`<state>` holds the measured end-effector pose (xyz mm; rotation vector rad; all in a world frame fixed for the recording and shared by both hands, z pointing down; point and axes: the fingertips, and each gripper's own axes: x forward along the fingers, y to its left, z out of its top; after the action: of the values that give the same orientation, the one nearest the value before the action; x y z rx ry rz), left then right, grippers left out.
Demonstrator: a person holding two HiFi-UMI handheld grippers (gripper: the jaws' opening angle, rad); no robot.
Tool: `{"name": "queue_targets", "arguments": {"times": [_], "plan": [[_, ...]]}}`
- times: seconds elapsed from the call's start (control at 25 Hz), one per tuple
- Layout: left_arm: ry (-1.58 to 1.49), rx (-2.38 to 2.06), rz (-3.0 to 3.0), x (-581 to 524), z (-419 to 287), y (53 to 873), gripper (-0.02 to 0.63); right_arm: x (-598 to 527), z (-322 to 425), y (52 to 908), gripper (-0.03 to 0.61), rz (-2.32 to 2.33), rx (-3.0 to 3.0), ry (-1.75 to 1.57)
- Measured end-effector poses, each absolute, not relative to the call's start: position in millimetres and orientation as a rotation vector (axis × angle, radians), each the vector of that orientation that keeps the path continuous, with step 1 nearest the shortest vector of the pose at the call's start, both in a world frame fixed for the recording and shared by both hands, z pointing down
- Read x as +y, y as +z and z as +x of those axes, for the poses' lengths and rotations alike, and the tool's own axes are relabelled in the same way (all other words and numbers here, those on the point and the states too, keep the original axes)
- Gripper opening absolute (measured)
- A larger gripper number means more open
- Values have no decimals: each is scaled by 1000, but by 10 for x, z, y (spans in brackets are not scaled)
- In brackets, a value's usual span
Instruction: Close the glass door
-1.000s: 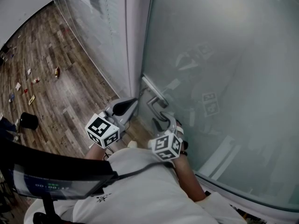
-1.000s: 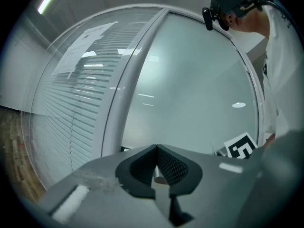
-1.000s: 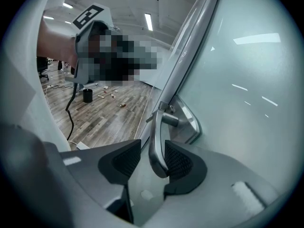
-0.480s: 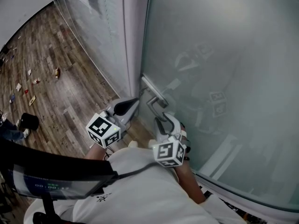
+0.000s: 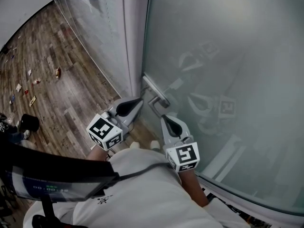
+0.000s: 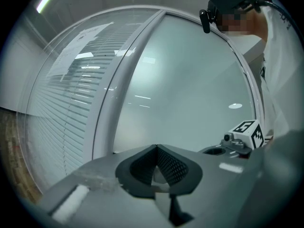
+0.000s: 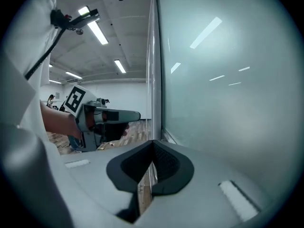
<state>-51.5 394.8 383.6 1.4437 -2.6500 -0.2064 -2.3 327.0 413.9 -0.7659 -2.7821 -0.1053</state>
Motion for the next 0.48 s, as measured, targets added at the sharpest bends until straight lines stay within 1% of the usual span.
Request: {"name": "queue_targets", "arguments": {"times": [0.48], "plan": [[-211, -2647, 1452, 3954, -516, 3854, 5, 3248, -23, 4164, 8, -734, -2783, -151]]}}
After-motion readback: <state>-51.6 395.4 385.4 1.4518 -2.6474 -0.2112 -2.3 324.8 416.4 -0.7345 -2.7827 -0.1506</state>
